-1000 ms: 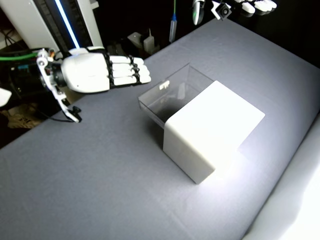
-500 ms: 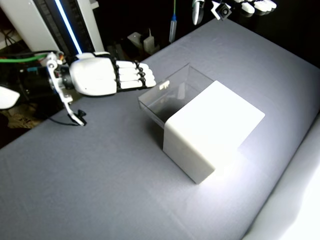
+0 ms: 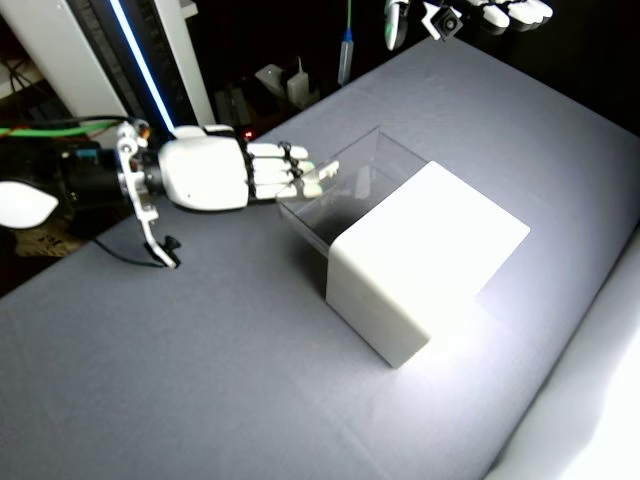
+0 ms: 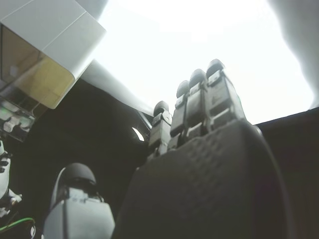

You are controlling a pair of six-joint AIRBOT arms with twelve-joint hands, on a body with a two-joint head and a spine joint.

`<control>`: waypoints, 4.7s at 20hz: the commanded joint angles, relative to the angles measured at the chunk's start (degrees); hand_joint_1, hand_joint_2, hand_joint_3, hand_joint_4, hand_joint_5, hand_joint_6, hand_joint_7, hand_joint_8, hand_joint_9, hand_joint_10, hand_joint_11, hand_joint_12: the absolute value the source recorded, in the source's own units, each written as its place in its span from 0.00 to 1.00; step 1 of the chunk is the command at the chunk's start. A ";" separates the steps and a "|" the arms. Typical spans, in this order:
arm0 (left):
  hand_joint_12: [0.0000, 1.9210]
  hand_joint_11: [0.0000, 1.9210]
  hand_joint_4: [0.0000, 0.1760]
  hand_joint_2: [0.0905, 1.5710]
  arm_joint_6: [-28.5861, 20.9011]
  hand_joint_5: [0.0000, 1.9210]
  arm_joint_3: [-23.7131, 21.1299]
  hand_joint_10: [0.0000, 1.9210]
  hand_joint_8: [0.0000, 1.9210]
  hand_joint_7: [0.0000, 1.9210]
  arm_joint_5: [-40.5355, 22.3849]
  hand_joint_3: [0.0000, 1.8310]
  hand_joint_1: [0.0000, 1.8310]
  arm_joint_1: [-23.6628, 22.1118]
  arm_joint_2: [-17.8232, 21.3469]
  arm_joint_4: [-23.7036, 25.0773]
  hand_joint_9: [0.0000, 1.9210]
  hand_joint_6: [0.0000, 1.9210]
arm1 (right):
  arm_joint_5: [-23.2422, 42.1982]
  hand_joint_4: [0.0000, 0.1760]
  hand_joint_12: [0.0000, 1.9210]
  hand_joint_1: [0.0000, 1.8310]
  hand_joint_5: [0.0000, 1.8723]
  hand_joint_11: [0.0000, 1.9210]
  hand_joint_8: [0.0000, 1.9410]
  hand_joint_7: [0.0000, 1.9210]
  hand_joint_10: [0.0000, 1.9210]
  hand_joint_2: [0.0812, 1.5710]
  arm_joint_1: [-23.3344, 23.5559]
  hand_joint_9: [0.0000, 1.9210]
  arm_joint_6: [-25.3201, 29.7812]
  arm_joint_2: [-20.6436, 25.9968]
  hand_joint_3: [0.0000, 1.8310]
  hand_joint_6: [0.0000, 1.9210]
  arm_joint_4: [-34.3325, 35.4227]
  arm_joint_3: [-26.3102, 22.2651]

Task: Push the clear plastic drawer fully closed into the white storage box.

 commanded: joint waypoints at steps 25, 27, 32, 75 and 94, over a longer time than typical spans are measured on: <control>0.00 0.00 1.00 0.61 -0.80 0.00 0.46 0.00 0.00 0.00 -7.10 0.01 0.00 0.36 0.07 0.32 0.00 0.00 | 4.78 0.37 0.00 0.00 0.13 0.00 0.00 0.06 0.00 0.67 3.80 0.00 1.90 -0.01 0.00 0.01 -3.93 -1.07; 0.00 0.00 1.00 0.60 -0.80 0.00 0.46 0.00 0.00 0.00 -7.10 0.01 0.00 0.40 0.07 0.32 0.00 0.00 | 4.78 0.28 0.00 0.00 0.14 0.00 0.01 0.08 0.00 0.68 3.82 0.00 2.67 0.00 0.00 0.01 -5.14 -1.37; 0.00 0.00 1.00 0.61 -0.90 0.00 0.46 0.00 0.00 0.00 -7.10 0.01 0.00 0.83 0.06 0.24 0.00 0.00 | 5.60 0.25 0.00 0.00 0.12 0.00 0.00 0.06 0.00 0.70 4.20 0.00 2.90 0.20 0.00 0.00 -5.10 -1.42; 0.00 0.00 0.92 0.60 -1.95 0.00 0.72 0.00 0.00 0.00 -7.10 0.00 0.00 1.25 0.06 0.20 0.00 0.00 | -3.10 0.28 0.00 0.00 0.15 0.00 0.00 0.06 0.00 0.67 8.97 0.00 -16.53 -2.43 0.00 0.01 9.81 4.18; 0.00 0.00 1.00 0.61 -3.55 0.00 0.64 0.00 0.00 0.00 -7.13 0.00 0.00 3.20 0.27 -0.90 0.00 0.00 | 17.46 0.31 0.00 0.00 0.10 0.00 0.00 0.01 0.00 0.66 -1.76 0.00 -16.49 14.43 0.00 0.00 22.06 -4.06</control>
